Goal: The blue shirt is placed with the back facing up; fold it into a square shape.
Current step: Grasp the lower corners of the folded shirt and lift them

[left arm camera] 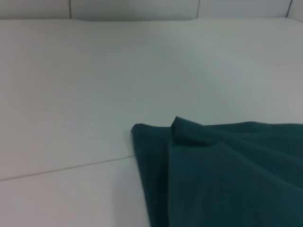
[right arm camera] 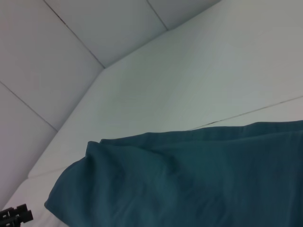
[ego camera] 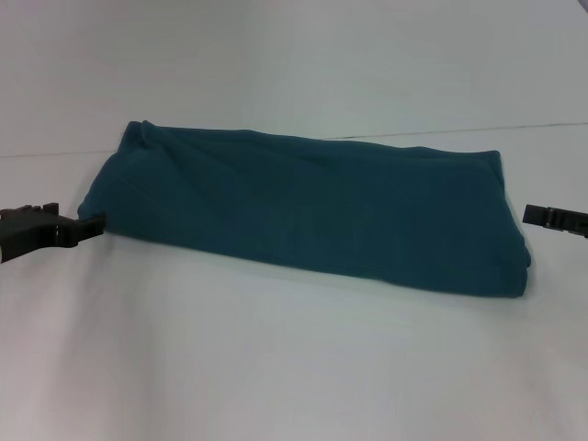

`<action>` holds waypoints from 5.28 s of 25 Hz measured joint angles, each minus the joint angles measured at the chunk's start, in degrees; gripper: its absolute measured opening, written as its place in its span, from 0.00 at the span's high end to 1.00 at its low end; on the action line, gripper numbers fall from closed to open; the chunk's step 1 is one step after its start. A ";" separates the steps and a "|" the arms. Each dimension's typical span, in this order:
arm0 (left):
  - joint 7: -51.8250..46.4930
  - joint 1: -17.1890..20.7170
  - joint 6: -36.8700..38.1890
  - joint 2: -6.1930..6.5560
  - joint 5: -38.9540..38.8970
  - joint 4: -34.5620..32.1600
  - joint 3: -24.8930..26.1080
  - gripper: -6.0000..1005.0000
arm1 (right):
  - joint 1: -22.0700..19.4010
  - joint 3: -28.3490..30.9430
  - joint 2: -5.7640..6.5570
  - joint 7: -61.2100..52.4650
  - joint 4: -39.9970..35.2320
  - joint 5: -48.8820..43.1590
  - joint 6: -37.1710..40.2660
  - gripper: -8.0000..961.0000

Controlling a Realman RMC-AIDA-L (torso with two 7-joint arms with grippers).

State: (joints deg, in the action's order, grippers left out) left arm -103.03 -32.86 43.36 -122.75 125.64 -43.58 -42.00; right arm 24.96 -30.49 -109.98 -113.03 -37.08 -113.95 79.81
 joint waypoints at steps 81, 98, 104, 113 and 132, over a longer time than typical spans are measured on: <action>15.41 -7.37 -20.51 0.06 0.74 13.05 -8.09 0.23 | -0.43 0.73 -1.36 -2.20 1.40 0.02 -3.33 0.31; 15.32 -7.45 -21.73 -0.04 1.68 13.34 -8.38 0.42 | -0.19 0.70 -1.71 -1.97 1.40 0.15 -3.61 0.32; 15.19 -7.62 -21.75 -0.18 1.95 13.36 -8.42 0.55 | -0.58 0.78 -1.73 -2.09 1.40 0.54 -3.60 0.40; 15.16 -7.82 -21.74 -0.11 2.03 13.44 -8.45 0.86 | -0.63 0.79 -1.77 -1.94 1.24 0.61 -3.38 0.44; 14.75 -5.73 -19.47 -1.01 2.06 10.91 -8.45 0.99 | -0.61 1.11 -1.34 -2.02 1.29 0.23 -3.39 0.44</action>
State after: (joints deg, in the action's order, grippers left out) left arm -88.28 -38.59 23.89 -123.76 127.70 -32.67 -50.45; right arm 24.34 -29.39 -111.32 -115.05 -35.79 -113.72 76.41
